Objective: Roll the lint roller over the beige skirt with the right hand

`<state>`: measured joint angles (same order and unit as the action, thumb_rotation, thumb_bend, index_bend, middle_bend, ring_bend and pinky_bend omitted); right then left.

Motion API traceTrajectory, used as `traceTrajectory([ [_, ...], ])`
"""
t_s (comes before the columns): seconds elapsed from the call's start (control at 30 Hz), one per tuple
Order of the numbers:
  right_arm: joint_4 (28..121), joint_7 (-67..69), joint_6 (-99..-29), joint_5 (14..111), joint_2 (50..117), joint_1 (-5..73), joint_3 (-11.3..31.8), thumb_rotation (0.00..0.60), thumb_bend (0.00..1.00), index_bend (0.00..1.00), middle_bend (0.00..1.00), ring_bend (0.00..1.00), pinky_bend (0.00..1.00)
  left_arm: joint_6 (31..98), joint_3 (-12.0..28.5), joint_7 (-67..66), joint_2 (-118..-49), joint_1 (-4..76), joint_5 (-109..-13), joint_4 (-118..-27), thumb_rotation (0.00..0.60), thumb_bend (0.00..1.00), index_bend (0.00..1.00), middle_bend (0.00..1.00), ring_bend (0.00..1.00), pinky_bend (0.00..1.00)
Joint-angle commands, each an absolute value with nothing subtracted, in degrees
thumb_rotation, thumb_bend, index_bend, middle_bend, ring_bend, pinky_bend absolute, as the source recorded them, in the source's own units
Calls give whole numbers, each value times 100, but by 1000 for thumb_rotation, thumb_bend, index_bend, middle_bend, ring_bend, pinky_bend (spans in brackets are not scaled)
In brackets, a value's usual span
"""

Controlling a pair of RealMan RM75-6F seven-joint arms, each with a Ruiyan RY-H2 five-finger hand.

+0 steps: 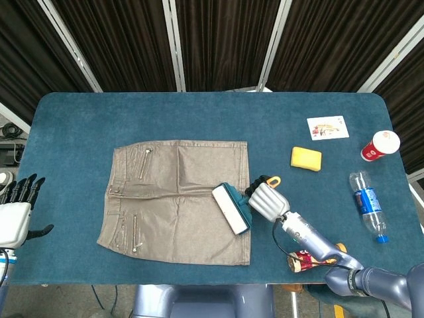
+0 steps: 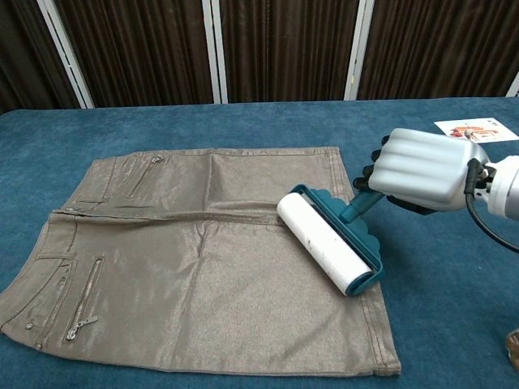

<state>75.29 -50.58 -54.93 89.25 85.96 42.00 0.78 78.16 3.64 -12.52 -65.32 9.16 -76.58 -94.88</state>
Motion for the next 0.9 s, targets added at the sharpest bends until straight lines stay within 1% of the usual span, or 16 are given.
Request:
traceTrajectory([
  [0.03, 7671, -5146, -5466, 8961, 8669, 4255, 96, 600, 925, 409, 488, 414, 483, 7812, 367, -1233, -6522, 916, -7654, -9487, 600, 0, 0, 0, 0, 0],
  [0.33, 8348, -5737, -5227, 8944, 9090, 4464, 175, 600, 925, 409, 489, 415, 483, 7831, 375, -1137, -6476, 898, -7648, -9458, 600, 0, 0, 0, 0, 0],
  [0.63, 8621, -6354, -4996, 8792, 9528, 4602, 211, 600, 925, 409, 489, 415, 483, 7839, 370, -1123, -6472, 889, -7645, -9434, 600, 0, 0, 0, 0, 0],
  [0.77, 8603, -6457, -5020, 8693, 9572, 4601, 267, 600, 924, 409, 489, 415, 484, 7833, 375, -1102, -6467, 889, -7635, -9420, 600, 0, 0, 0, 0, 0],
  [0.9, 8531, -6472, -5088, 8605, 9446, 4555, 275, 600, 925, 409, 489, 415, 484, 7829, 373, -1102, -6465, 890, -7637, -9415, 600, 0, 0, 0, 0, 0],
])
